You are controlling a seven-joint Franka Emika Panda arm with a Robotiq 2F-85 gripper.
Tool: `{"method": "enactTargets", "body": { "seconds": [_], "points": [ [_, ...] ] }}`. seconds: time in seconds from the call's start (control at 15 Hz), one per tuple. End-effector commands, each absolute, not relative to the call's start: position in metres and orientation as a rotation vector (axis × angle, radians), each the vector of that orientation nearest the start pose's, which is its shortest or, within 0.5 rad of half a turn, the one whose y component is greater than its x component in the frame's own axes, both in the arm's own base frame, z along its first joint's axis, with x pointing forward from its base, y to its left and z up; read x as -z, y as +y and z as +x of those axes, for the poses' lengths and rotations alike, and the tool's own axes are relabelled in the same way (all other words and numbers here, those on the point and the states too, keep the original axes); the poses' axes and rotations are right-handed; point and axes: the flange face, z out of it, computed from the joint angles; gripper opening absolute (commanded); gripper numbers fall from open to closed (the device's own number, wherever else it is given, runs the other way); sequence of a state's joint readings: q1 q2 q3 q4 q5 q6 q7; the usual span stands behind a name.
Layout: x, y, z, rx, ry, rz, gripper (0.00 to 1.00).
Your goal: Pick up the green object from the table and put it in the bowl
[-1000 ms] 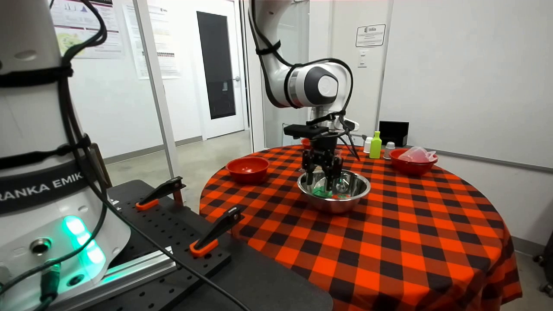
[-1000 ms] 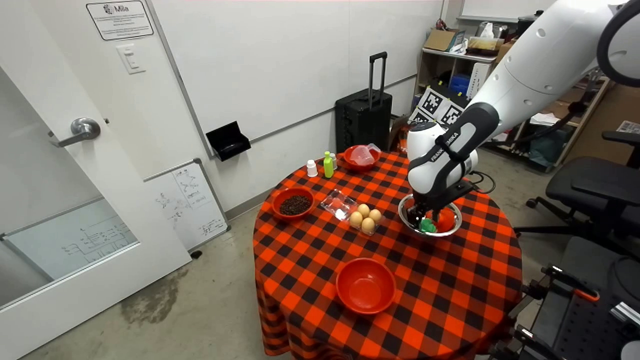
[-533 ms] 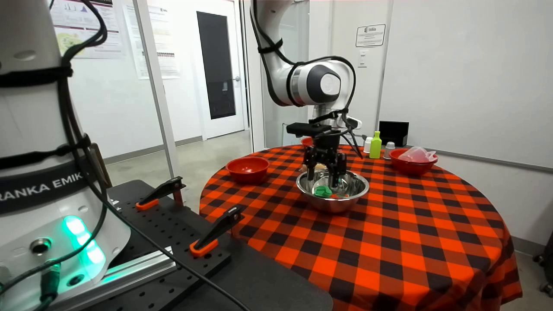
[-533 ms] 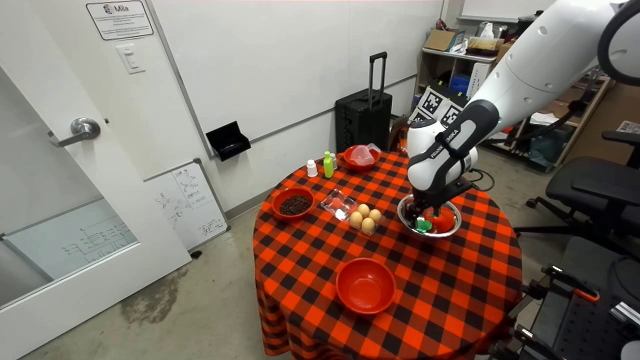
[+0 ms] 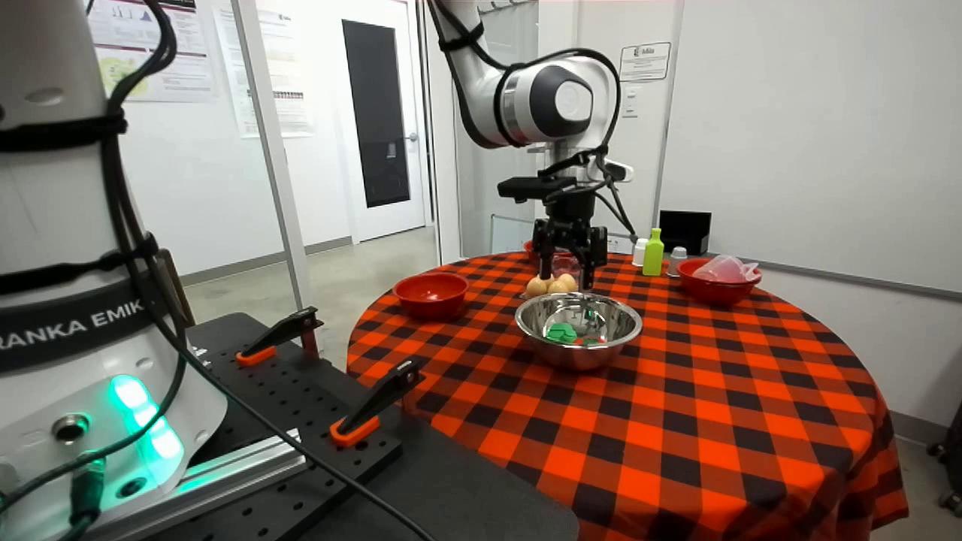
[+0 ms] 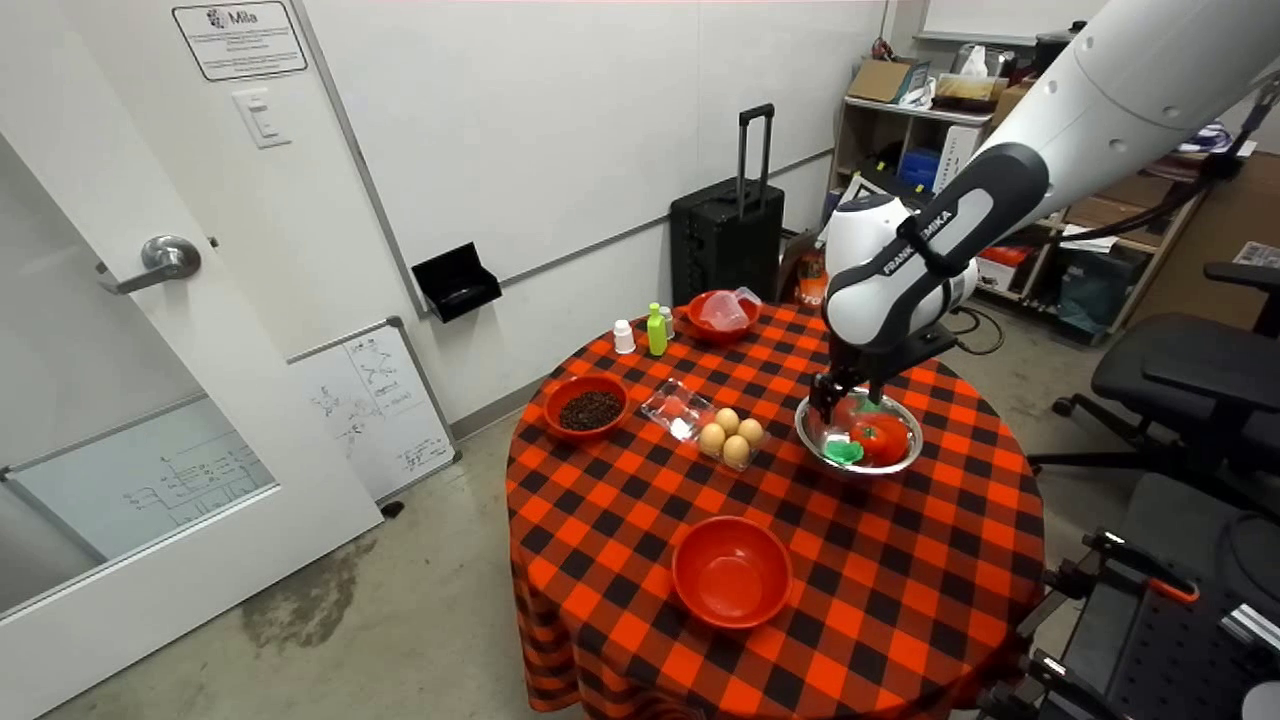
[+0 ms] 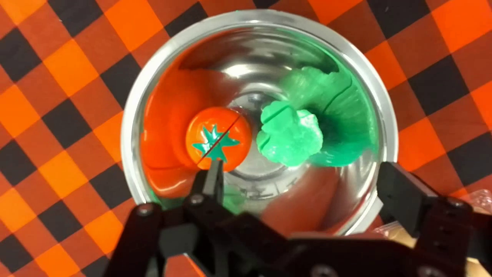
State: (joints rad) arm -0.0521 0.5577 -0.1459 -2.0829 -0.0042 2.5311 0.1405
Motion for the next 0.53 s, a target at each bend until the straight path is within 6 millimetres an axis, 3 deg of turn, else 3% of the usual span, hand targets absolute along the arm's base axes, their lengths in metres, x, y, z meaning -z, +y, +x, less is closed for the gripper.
{"method": "enactTargets", "body": {
  "seconds": [0.0,0.2,0.27,0.33,0.47],
  "points": [
    [-0.199,-0.09,0.531,-0.065,0.468,-3.171,1.0],
    [-0.237,-0.066,0.508,0.006,0.435,-3.149,1.0],
    [-0.211,-0.082,0.534,-0.051,0.439,-3.16,1.0],
    [-0.221,-0.077,0.53,-0.038,0.429,-3.156,1.0],
    [-0.221,-0.078,0.53,-0.039,0.431,-3.155,1.0]
  ]
}}
